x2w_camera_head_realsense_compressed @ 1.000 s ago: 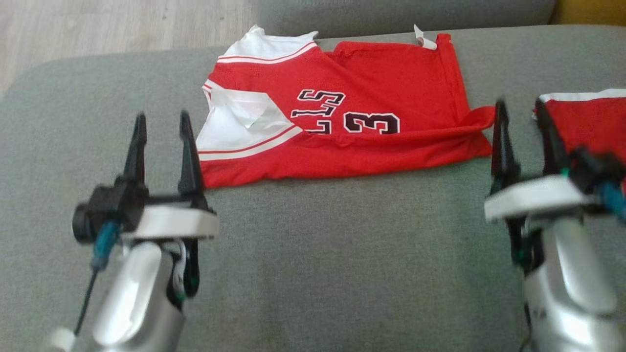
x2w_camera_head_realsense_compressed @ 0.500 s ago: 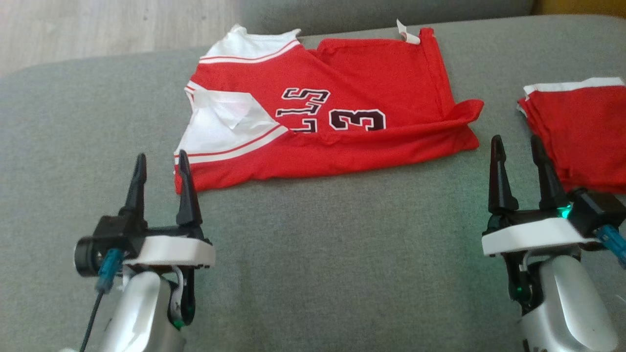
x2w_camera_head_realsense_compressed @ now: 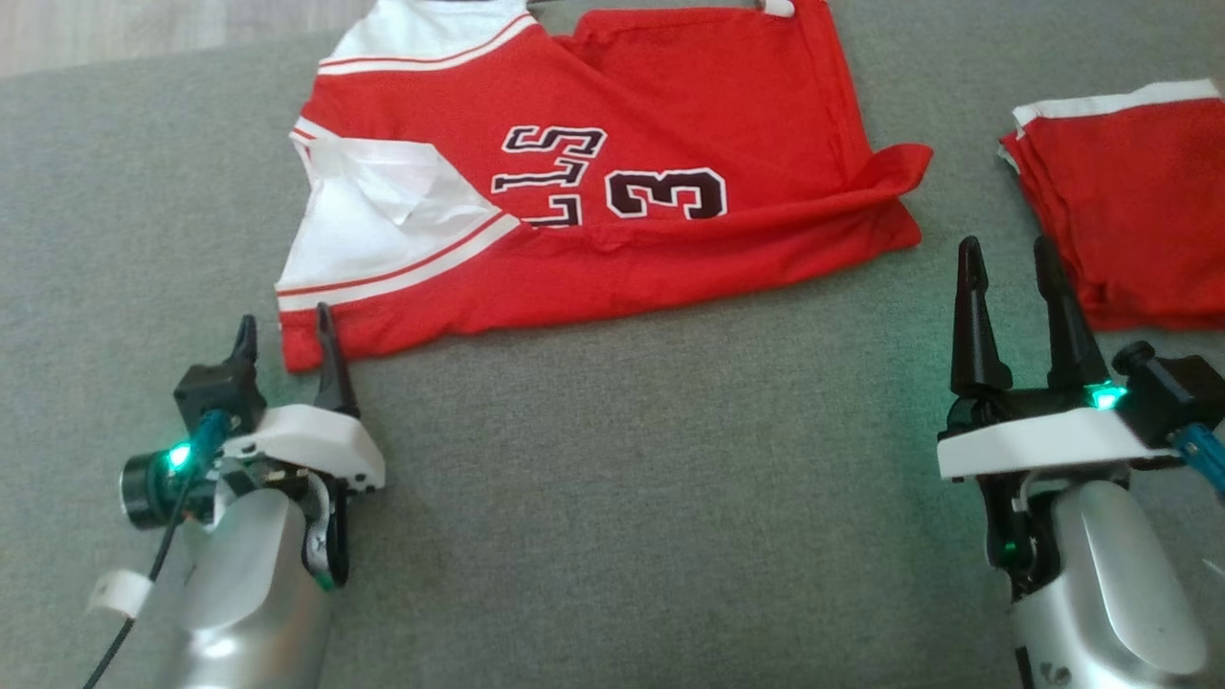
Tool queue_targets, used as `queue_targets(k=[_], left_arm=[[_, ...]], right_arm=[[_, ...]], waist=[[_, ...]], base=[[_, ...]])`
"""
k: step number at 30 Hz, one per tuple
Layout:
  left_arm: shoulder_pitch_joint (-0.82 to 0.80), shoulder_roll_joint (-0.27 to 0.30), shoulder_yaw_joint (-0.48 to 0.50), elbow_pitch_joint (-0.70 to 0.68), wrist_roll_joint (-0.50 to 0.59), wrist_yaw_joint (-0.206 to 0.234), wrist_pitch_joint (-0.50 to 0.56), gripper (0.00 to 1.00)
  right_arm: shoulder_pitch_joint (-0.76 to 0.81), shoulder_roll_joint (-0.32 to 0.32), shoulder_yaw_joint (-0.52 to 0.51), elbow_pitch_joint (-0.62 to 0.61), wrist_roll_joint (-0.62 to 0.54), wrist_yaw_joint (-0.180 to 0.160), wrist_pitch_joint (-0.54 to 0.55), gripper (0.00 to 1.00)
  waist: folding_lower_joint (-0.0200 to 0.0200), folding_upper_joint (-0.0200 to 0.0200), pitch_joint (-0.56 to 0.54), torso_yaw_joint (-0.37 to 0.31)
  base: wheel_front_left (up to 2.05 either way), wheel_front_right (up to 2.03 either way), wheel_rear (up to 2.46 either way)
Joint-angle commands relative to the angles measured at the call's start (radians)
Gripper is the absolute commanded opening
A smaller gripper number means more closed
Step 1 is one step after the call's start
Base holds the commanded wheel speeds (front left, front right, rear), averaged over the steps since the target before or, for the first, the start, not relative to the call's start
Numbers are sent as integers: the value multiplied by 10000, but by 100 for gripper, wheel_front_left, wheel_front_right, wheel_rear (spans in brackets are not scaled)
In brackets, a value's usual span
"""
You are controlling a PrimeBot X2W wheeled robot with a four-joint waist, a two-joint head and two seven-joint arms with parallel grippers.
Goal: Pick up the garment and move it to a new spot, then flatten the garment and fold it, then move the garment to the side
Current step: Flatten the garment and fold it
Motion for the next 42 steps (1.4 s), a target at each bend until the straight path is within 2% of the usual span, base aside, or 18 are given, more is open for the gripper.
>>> queue_targets(k=[1,5,11,12,13,14,18,23,31,36,42], left_arm=[[-387,374,280,-61,65,52,71,100],[-500,382,83,512,47,-161,519,100],[-615,378,69,956,-78,-153,870,100],[-640,373,68,1006,-110,-170,903,71],[-670,367,72,1024,-150,-214,883,17],[-711,379,73,1015,-173,-257,806,0],[-891,388,110,672,-222,-349,-2,0],[-1096,289,-5,-380,-165,-792,-678,0],[-944,83,-55,-2268,190,-997,-766,0],[-822,-25,-126,-2598,328,-1088,-768,0],[-788,-132,-280,-2481,434,-1159,-769,0]], right_arm=[[-383,12,251,-318,84,-7,-106,100],[-381,12,305,-299,249,-7,-106,100],[-376,12,416,-275,371,-7,-106,100],[-383,12,430,-262,383,-7,-106,100],[-394,12,442,-241,396,-7,-106,100],[-406,12,465,-194,393,-7,-106,100],[-579,12,591,547,91,-7,-106,100],[-1482,12,359,2076,-270,-7,261,100],[-3386,12,-312,4399,-706,-7,1233,100],[-4331,12,-706,5992,-1346,-7,1835,100],[-4968,12,-568,7316,-1982,-7,2171,100]], waist=[[-1,0,59,-72],[-1,0,115,-143],[-1,0,125,-175],[-1,0,121,-170],[-1,0,116,-161],[-1,0,107,-148],[-1,0,54,-66],[-1,0,98,175],[-1,0,389,629],[-1,0,496,861],[-1,0,529,1008]], base=[[0,0,0],[0,0,0],[0,0,0],[0,0,0],[0,0,0],[0,0,0],[0,0,0],[0,0,0],[0,0,0],[0,0,0],[0,0,0]])
